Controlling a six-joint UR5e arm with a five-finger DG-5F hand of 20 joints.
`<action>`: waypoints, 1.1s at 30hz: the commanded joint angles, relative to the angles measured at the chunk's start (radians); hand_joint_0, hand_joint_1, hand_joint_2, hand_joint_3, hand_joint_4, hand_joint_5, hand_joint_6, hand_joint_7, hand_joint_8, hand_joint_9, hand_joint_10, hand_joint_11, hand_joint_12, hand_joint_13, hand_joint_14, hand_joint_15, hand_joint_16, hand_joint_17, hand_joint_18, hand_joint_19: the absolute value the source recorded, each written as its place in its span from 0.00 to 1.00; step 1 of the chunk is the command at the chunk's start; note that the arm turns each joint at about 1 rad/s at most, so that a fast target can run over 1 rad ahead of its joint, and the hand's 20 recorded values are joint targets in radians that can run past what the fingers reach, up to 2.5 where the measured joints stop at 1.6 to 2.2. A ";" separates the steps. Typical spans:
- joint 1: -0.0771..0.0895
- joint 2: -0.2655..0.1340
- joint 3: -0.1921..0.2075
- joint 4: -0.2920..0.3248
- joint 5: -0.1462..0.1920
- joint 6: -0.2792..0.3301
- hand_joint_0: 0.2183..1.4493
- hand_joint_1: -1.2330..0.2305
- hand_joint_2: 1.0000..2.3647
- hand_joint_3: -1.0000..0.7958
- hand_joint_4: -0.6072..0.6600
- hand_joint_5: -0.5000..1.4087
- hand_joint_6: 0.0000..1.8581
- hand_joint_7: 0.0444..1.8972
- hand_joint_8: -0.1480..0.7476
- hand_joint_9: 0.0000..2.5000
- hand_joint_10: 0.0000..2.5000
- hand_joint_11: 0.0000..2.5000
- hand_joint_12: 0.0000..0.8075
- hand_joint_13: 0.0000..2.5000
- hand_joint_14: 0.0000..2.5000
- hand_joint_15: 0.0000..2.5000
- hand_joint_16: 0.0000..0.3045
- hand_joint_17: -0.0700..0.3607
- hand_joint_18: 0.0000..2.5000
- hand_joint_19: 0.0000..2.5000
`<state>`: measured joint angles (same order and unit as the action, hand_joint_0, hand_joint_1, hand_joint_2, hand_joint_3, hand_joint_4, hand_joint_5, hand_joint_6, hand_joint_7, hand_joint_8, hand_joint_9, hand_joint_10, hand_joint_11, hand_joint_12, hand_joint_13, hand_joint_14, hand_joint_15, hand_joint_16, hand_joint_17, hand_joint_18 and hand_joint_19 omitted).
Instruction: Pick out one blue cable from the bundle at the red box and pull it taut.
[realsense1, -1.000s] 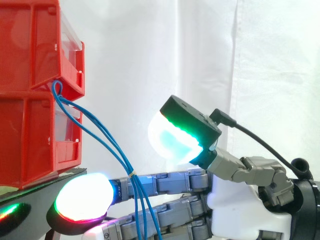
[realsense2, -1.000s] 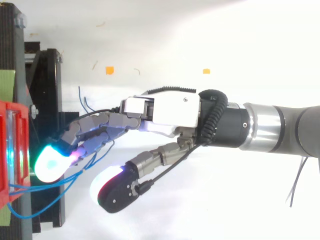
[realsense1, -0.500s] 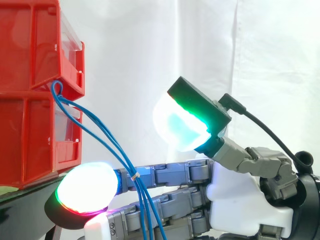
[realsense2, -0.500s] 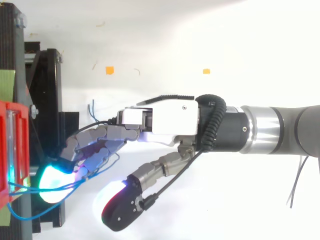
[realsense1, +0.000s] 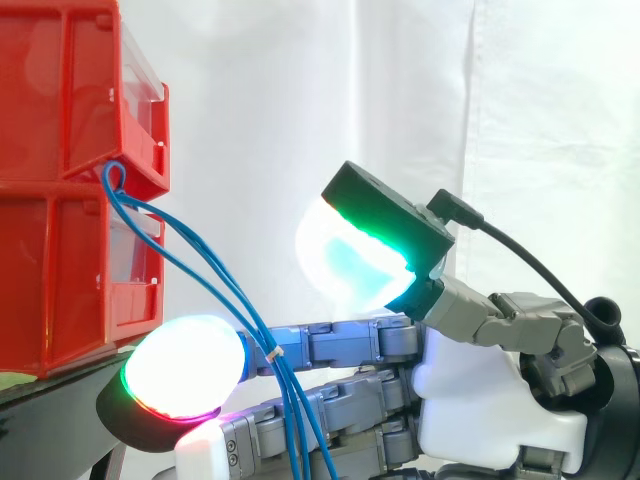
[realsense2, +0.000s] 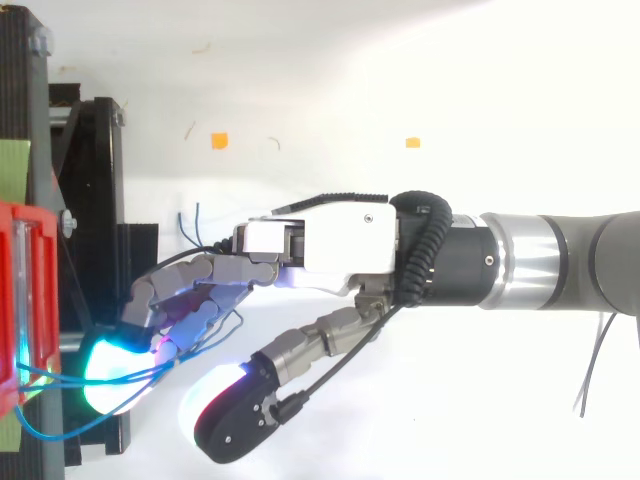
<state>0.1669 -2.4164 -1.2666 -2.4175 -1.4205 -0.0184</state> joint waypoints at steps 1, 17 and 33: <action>0.000 -0.001 0.000 0.001 0.000 0.000 0.33 0.42 0.01 0.35 0.68 0.19 0.27 0.50 0.51 0.28 0.00 0.06 0.42 0.23 0.00 0.06 0.14 0.39 0.16 0.11; -0.010 0.000 0.000 0.008 -0.040 -0.002 0.33 0.42 0.01 0.35 0.68 0.20 0.27 0.53 0.52 0.30 0.00 0.07 0.42 0.25 0.00 0.08 0.14 0.39 0.19 0.12; -0.023 0.000 0.001 0.005 -0.055 -0.018 0.34 0.42 0.01 0.36 0.67 0.20 0.27 0.56 0.52 0.32 0.00 0.09 0.42 0.27 0.00 0.09 0.15 0.40 0.21 0.13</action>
<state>0.1494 -2.4161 -1.2667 -2.4125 -1.4709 -0.0333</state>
